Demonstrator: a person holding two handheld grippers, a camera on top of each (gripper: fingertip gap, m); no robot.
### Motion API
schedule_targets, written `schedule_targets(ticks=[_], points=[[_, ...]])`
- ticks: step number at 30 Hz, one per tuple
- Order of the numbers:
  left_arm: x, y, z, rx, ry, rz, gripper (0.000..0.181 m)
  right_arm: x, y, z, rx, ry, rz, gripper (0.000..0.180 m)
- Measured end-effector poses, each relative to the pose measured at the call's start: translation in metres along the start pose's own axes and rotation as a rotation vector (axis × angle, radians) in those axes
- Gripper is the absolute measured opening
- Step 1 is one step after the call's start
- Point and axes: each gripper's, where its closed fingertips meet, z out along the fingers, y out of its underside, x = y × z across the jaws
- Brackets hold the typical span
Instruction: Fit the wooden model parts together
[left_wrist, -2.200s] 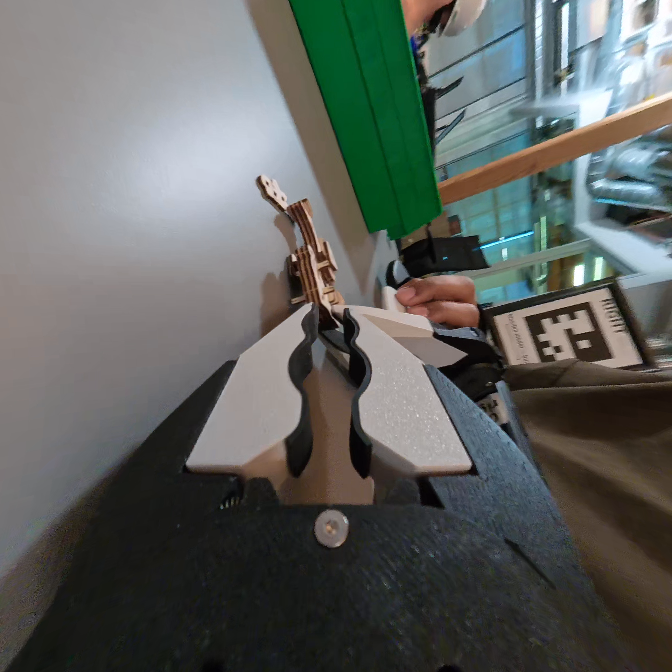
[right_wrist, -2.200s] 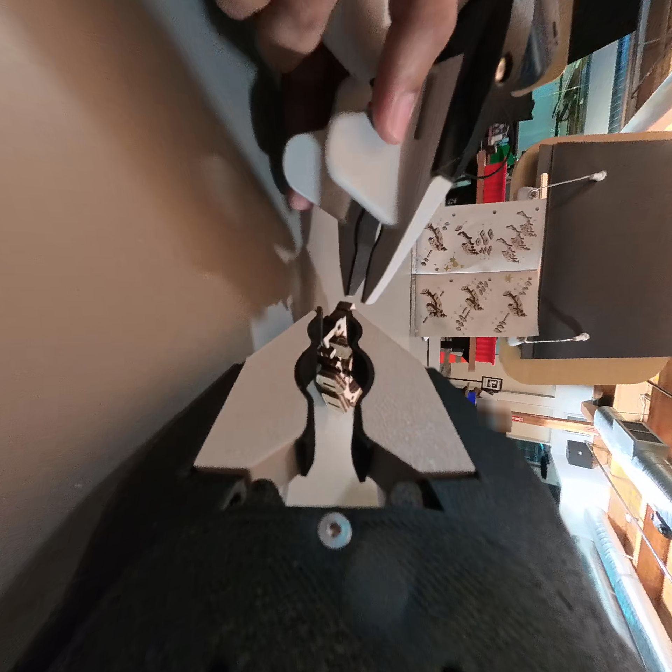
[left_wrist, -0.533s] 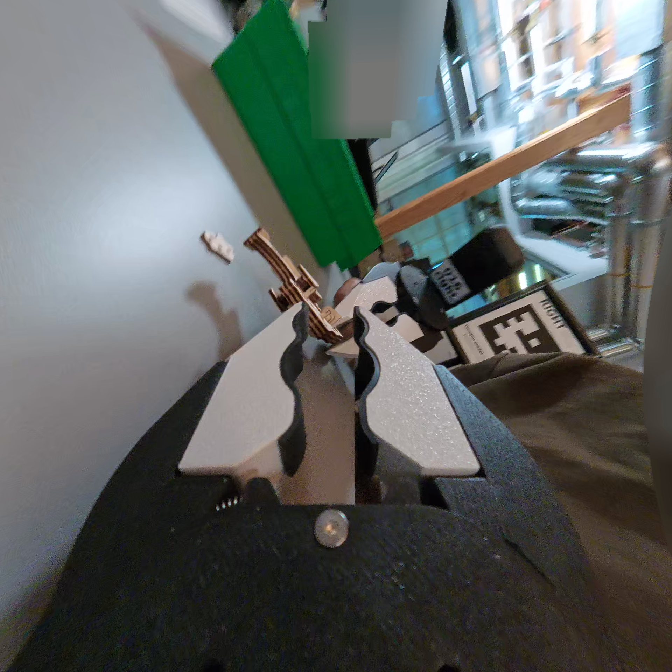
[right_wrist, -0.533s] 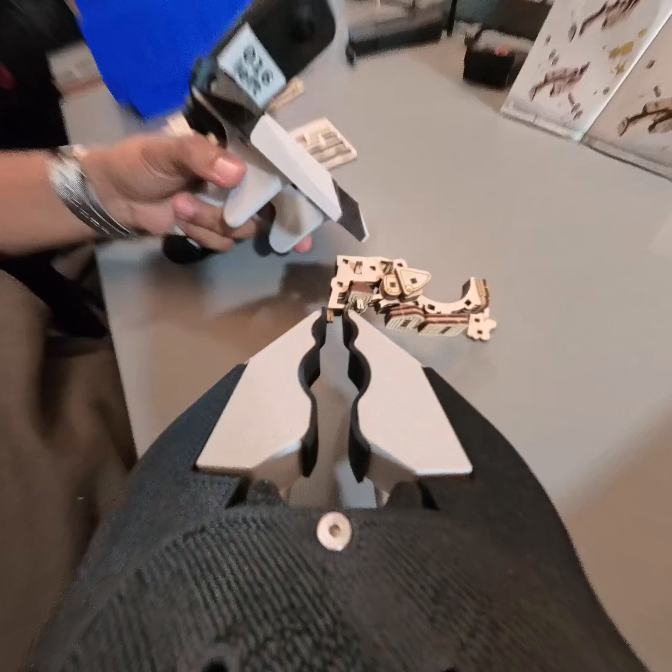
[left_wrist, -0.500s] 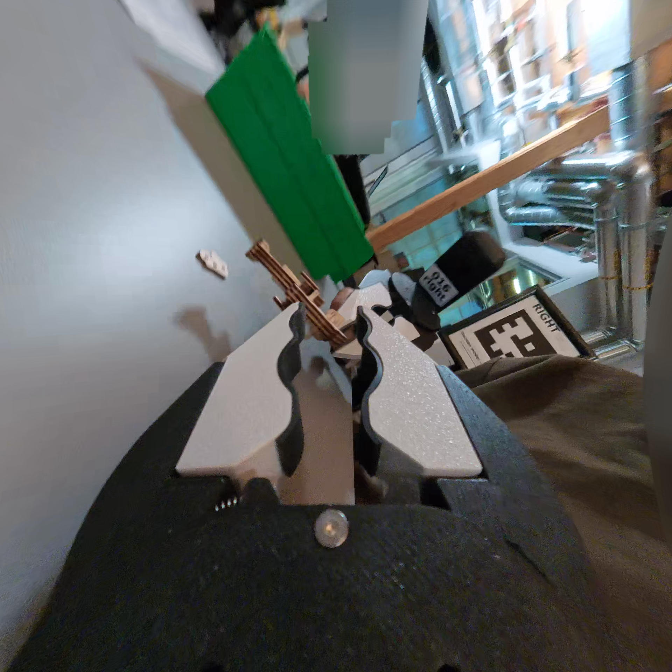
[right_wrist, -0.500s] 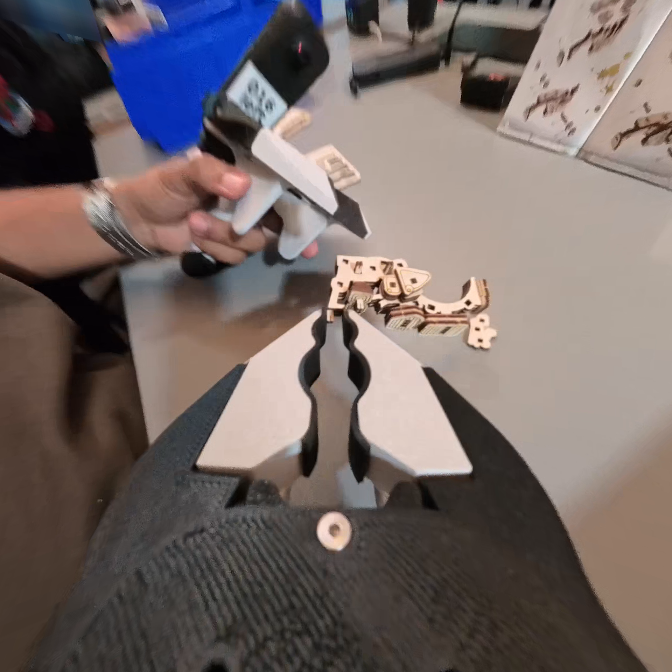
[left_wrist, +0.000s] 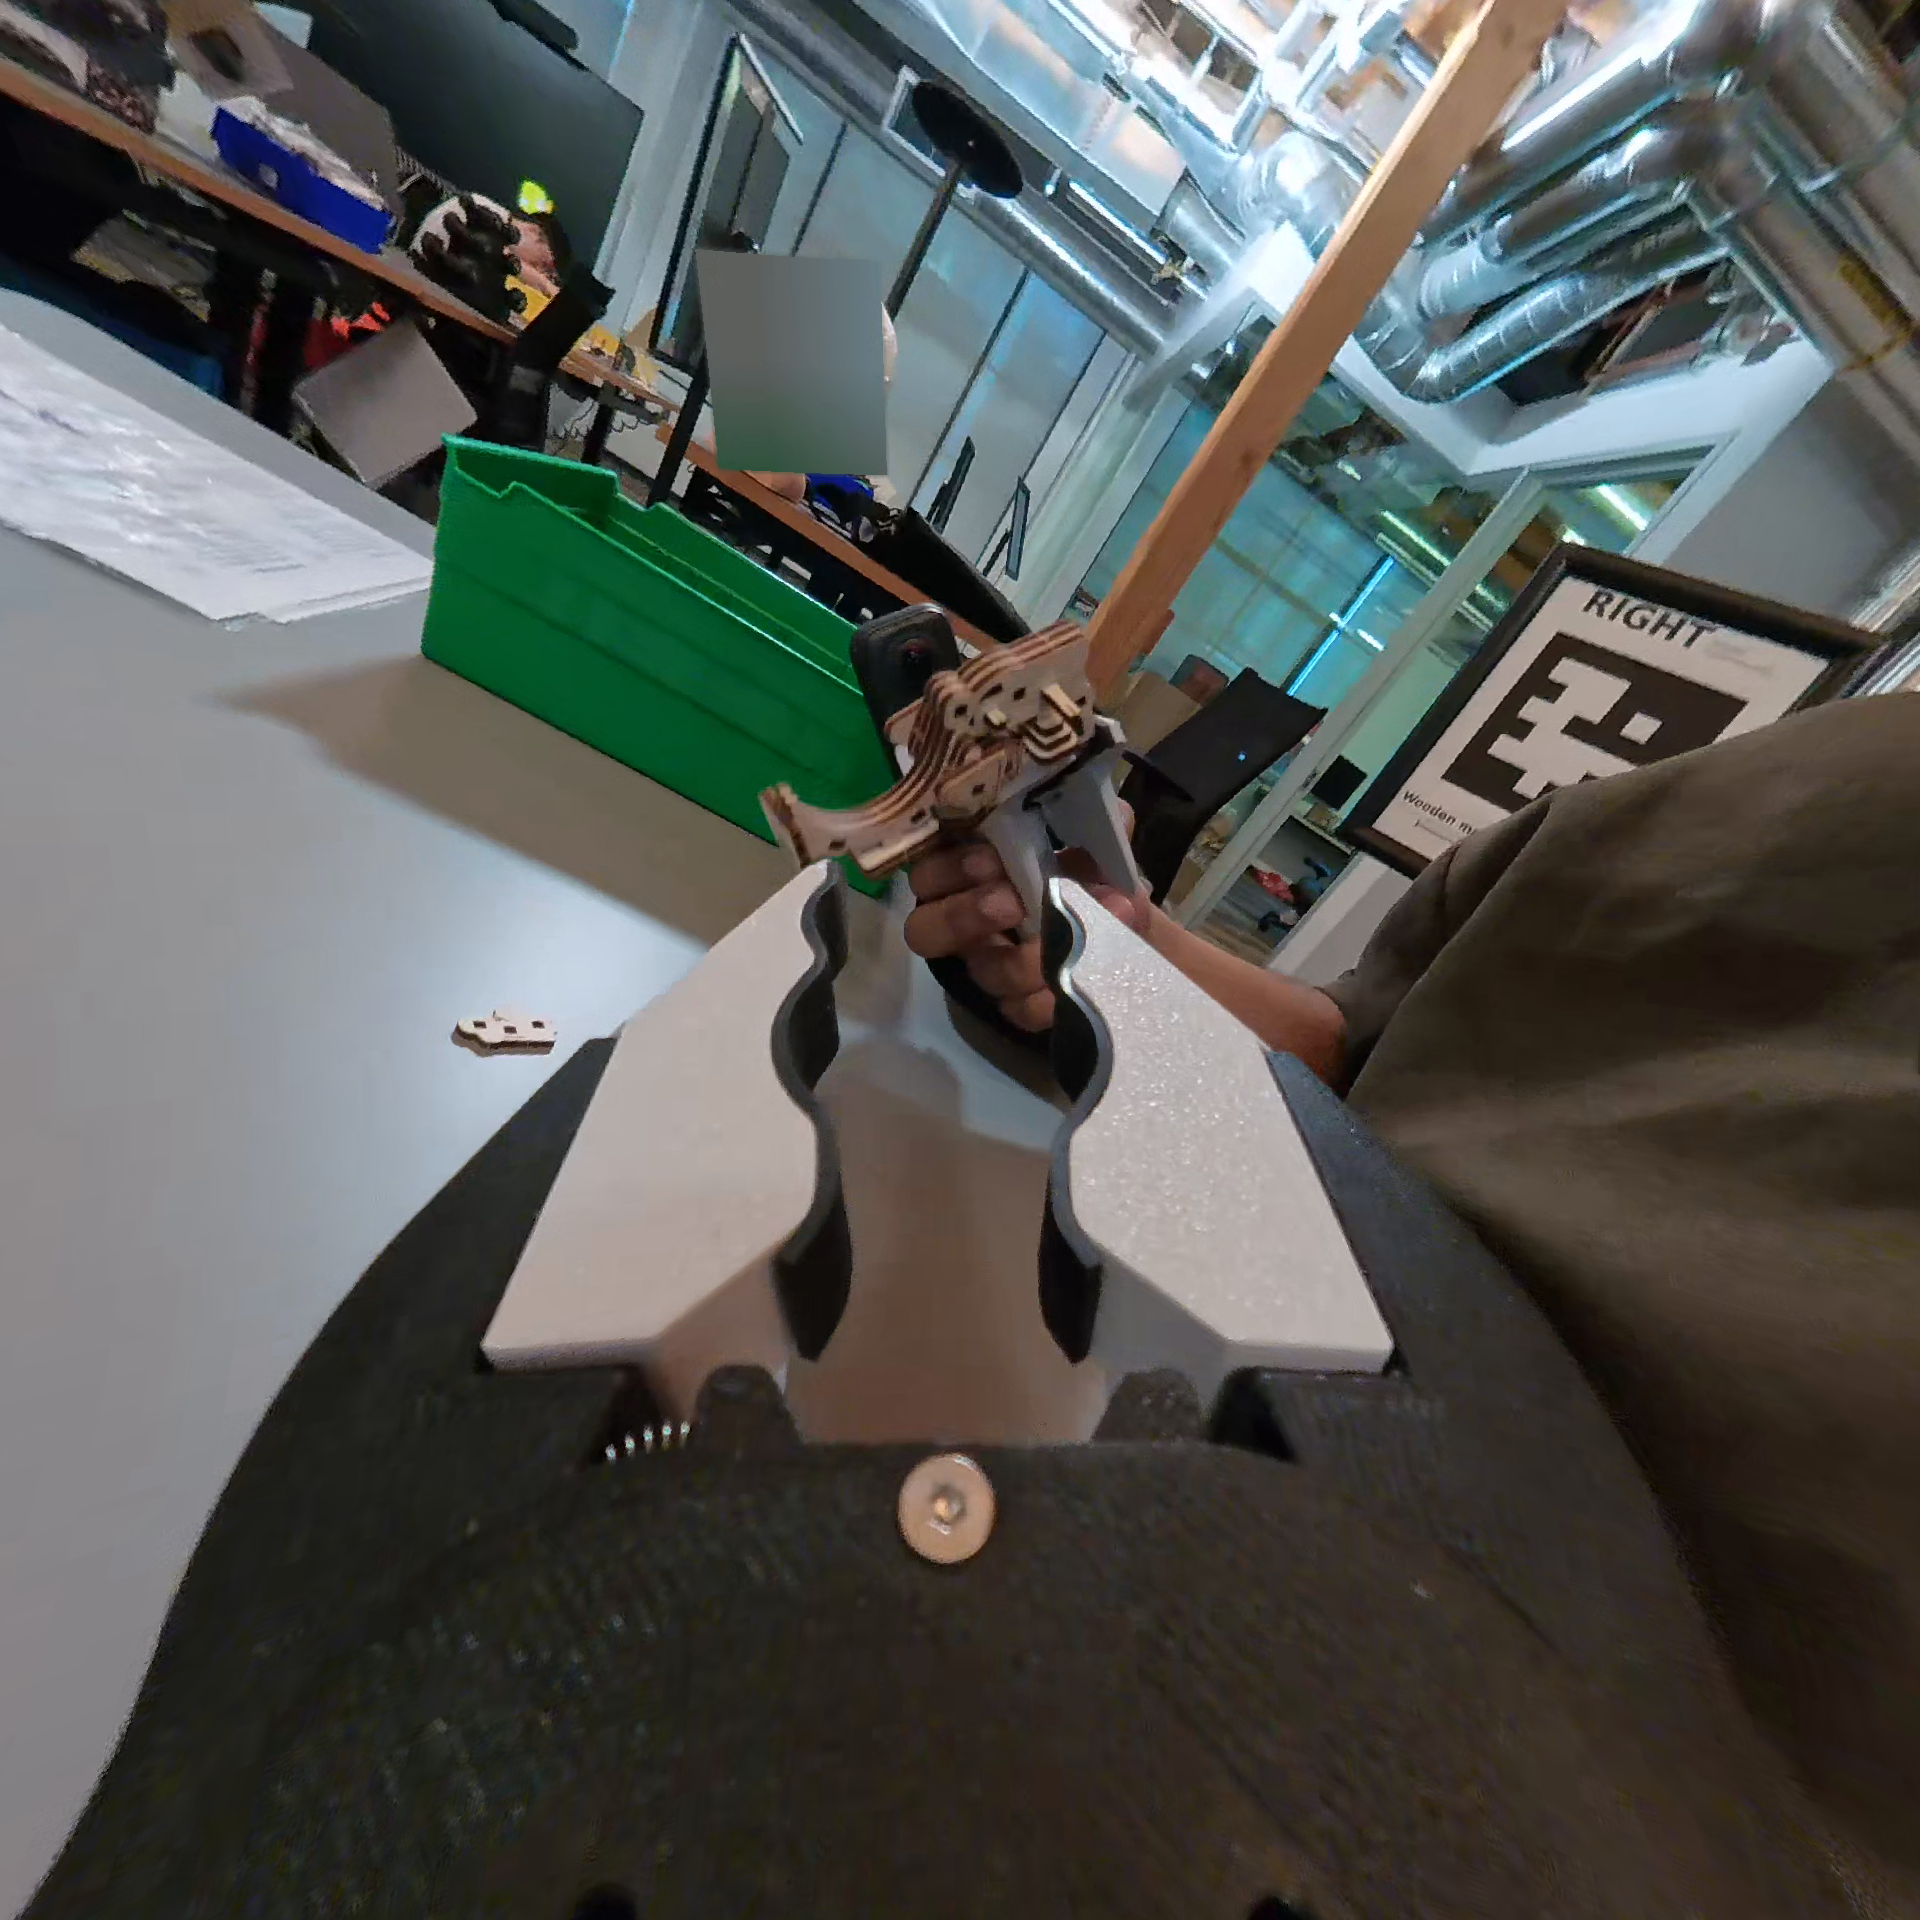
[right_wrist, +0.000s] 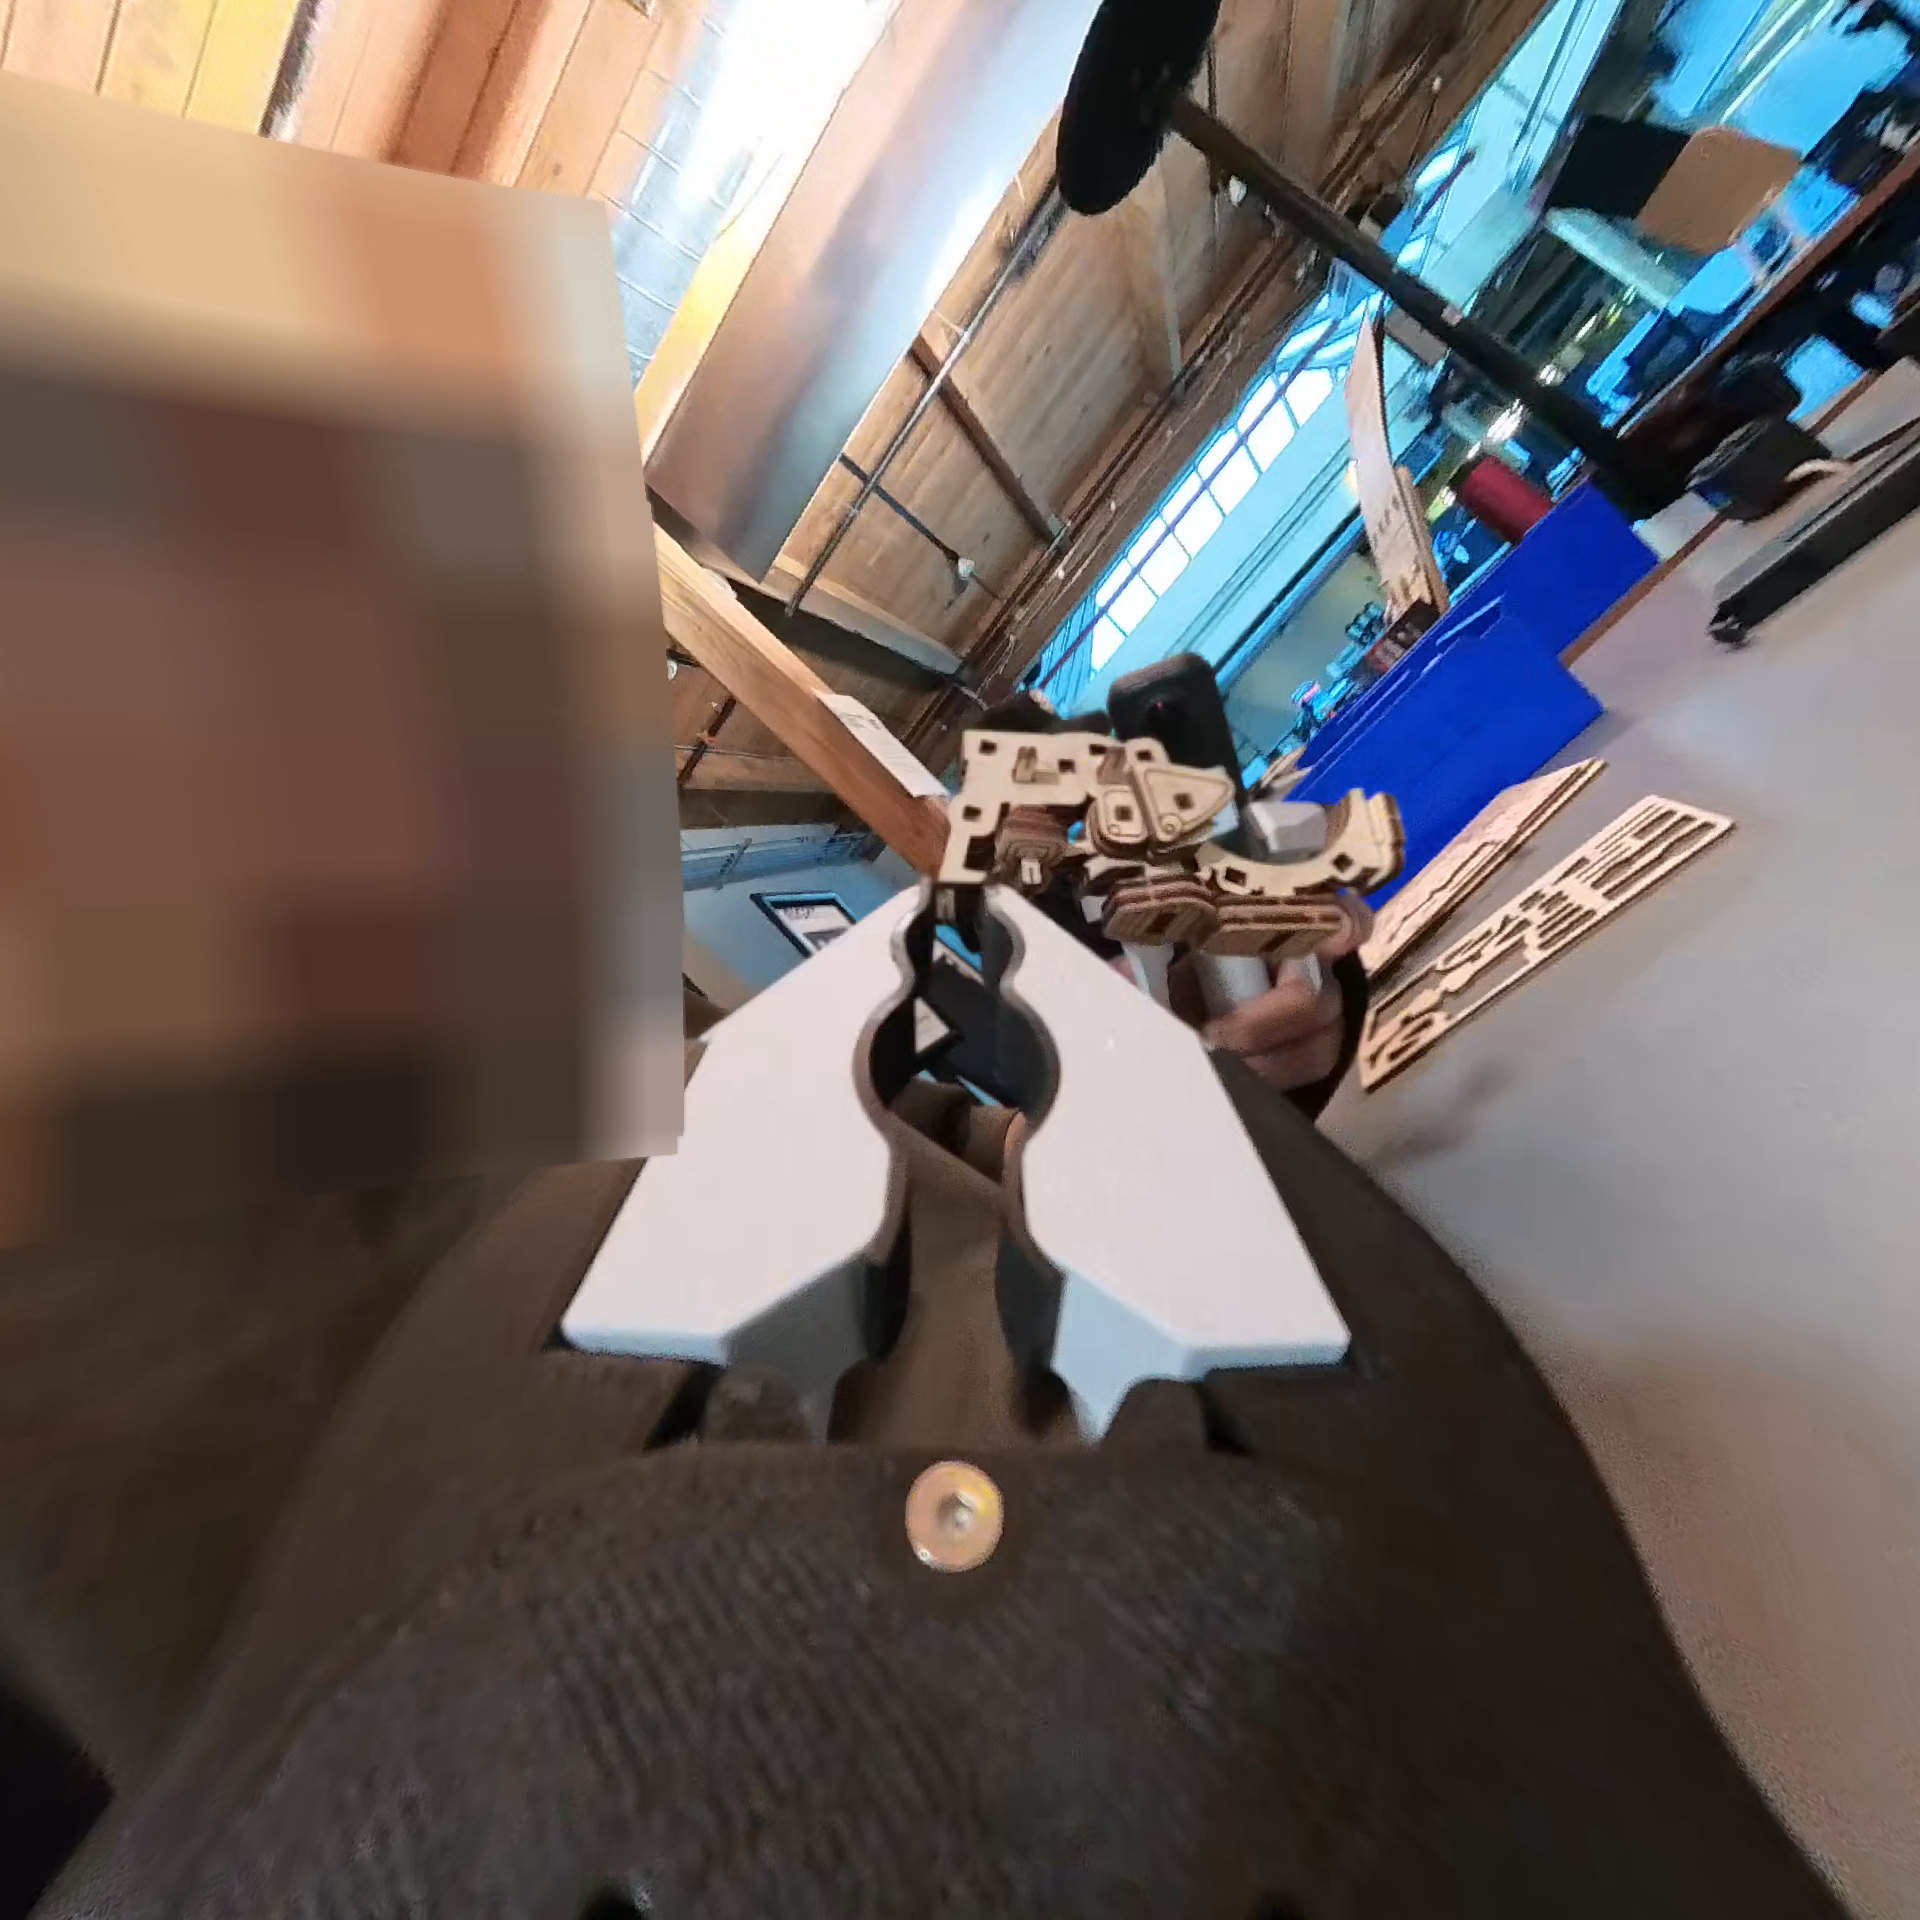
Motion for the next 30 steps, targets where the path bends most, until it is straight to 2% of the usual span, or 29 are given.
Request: schedule_targets(ticks=[4, 8, 18, 24, 30], points=[[0.003, -0.004, -0.003, 0.023, -0.010, 0.050, 0.032, -0.002, 0.013, 0.008, -0.079, 0.005, -0.048, 0.006], [0.003, -0.009, -0.008, 0.044, 0.015, 0.016, 0.032, -0.010, 0.016, 0.009, -0.109, -0.027, -0.071, 0.006], [0.031, 0.003, -0.002, -0.017, 0.157, 0.081, 0.030, -0.005, 0.057, 0.014, -0.296, -0.074, 0.169, 0.007], [0.043, 0.021, 0.005, -0.106, 0.229, 0.085, 0.024, -0.005, 0.057, 0.016, -0.274, -0.117, 0.259, 0.007], [0.042, 0.023, 0.006, -0.116, 0.224, 0.077, 0.011, -0.006, 0.054, 0.017, -0.253, -0.135, 0.289, 0.007]])
